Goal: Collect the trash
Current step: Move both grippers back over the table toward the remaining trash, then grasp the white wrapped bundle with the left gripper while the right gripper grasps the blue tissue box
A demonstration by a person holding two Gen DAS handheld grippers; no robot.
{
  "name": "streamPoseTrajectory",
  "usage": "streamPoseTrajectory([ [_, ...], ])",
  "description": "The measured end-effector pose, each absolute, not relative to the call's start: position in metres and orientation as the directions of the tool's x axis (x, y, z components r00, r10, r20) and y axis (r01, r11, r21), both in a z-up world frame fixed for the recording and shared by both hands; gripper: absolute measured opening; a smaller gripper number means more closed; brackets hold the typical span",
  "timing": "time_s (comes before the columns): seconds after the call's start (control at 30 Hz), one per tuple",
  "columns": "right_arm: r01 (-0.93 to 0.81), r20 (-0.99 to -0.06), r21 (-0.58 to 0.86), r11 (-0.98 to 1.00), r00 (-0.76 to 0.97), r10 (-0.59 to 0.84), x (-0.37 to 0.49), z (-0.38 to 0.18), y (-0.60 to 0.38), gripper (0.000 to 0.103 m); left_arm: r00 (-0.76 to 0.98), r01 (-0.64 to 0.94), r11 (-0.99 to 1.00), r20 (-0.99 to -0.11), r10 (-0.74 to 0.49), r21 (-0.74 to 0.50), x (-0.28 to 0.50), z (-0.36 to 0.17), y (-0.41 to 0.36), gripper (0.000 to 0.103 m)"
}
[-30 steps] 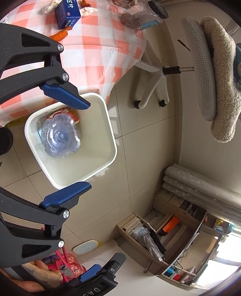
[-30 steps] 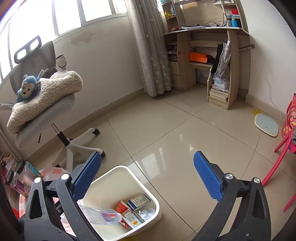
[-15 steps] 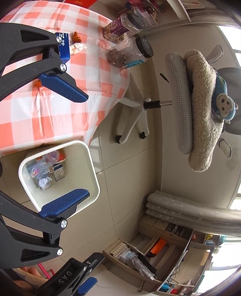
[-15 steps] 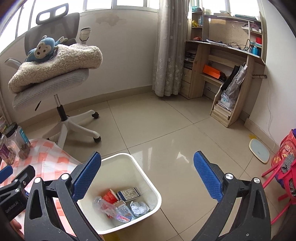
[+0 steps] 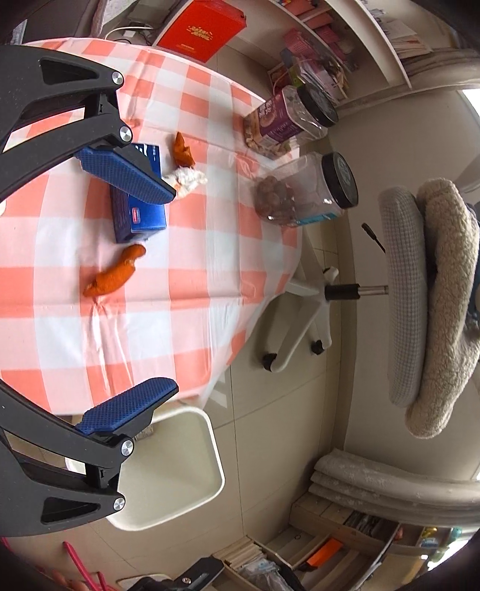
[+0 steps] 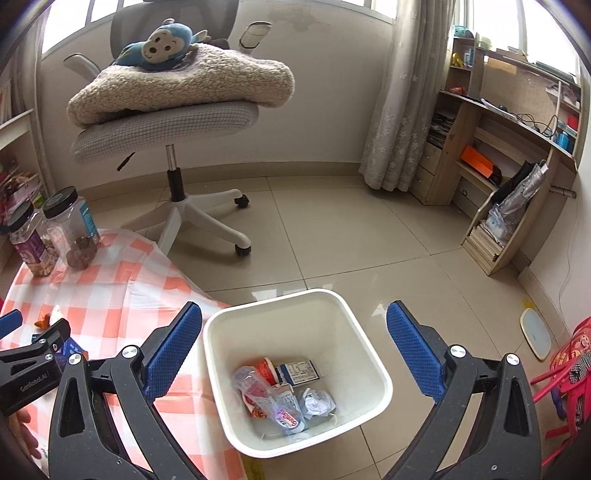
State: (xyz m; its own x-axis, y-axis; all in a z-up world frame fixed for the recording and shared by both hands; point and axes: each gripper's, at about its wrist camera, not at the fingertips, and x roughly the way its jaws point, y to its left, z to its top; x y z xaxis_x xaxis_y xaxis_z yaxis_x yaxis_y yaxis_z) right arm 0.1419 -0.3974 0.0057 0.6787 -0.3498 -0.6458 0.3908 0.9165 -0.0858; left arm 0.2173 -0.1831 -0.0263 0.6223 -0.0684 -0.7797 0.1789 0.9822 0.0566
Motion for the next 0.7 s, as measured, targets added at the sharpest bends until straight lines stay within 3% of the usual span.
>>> streamPoseTrajectory([
  [0.17,0.333,-0.661,-0.069,0.940,0.691,-0.293,0.159,0.004,-0.369,0.096,0.566,0.150,0.987,-0.824,-0.037,0.058,0.232,-0.039,-0.139,0.092],
  [0.37,0.278,-0.681,-0.080,0.957,0.686,-0.256,0.179,-0.002,-0.338,0.096,0.508,0.169,0.968,-0.858,0.077,0.187,0.238,-0.062,-0.090,0.092],
  [0.7,0.157,-0.707,-0.084,0.984,0.687,-0.170,0.209,-0.016,-0.279,0.096,0.312,0.103,0.993,-0.950,0.026,0.061,0.239,-0.113,-0.012,0.092],
])
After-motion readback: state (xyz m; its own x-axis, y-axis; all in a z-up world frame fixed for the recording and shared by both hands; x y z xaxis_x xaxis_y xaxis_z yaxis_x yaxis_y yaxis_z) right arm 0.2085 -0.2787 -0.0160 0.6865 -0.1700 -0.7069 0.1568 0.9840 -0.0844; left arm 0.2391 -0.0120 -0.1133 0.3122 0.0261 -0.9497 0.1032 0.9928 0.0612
